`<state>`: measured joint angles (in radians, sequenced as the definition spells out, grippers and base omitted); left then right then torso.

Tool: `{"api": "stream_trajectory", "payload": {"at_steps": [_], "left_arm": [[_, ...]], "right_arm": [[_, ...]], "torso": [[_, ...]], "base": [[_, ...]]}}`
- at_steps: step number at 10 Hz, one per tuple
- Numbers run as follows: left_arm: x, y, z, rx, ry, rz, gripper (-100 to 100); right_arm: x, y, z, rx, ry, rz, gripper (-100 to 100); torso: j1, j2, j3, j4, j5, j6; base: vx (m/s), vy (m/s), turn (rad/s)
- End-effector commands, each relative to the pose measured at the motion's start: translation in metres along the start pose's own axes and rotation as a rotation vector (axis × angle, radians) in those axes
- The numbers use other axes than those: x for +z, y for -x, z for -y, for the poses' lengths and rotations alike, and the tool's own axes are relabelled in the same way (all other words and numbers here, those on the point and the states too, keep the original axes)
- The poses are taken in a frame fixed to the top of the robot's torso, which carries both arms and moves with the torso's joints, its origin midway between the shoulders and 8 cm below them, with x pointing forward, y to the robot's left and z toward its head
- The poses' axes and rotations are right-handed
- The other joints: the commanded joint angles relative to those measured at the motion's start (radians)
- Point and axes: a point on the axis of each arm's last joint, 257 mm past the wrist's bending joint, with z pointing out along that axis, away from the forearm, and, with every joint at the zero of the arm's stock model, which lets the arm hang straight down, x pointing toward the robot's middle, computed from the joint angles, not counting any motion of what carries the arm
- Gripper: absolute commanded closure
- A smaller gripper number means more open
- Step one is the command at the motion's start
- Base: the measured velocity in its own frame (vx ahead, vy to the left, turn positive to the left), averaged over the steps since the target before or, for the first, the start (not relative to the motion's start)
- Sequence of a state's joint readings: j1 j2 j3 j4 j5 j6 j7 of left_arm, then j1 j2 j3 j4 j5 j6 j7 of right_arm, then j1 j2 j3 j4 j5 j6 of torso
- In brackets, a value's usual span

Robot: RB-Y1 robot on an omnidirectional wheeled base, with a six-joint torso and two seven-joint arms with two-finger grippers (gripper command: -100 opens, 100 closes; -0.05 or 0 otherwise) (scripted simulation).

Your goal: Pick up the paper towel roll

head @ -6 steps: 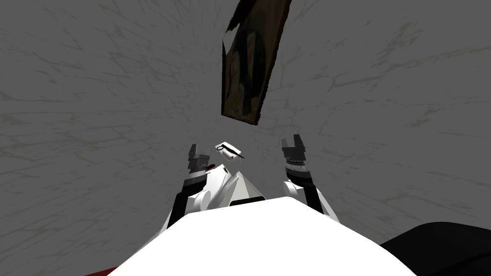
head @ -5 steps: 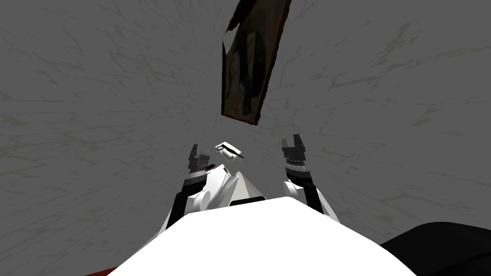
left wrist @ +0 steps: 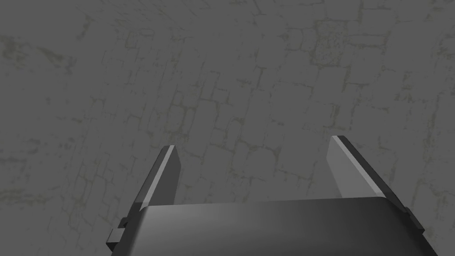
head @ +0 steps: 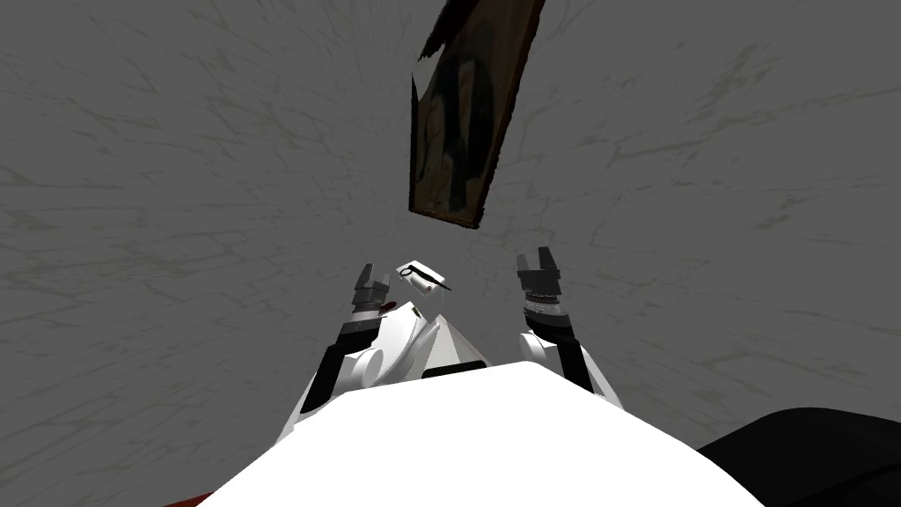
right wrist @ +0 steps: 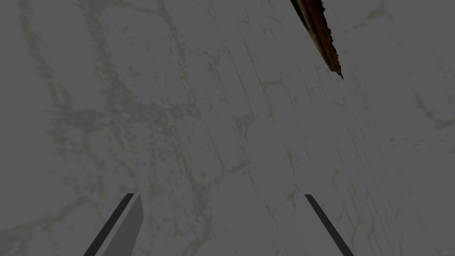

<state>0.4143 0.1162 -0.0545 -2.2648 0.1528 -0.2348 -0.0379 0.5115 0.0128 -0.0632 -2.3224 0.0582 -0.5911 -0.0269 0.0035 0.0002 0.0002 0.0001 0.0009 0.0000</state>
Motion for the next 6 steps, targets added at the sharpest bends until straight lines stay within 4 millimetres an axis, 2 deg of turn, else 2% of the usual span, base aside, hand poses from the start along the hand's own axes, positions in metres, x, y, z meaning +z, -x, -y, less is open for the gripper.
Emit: {"api": "stream_trajectory", "payload": {"at_steps": [1, 6], "left_arm": [[0.004, -0.003, -0.011, -0.006, 0.039, -0.016, -100], [0.015, -0.012, -0.033, -0.034, 0.131, -0.054, -100]], "right_arm": [[0.0, 0.0, 0.0, 0.0, 0.0, 0.0, 0], [0.0, 0.0, 0.0, 0.0, 0.0, 0.0, 0]], "torso": [[0.0, 0.0, 0.0, 0.0, 0.0, 0.0], [0.0, 0.0, 0.0, 0.0, 0.0, 0.0]], "base": [[0.003, 0.052, -0.01], [-0.001, 0.058, -0.015]]}}
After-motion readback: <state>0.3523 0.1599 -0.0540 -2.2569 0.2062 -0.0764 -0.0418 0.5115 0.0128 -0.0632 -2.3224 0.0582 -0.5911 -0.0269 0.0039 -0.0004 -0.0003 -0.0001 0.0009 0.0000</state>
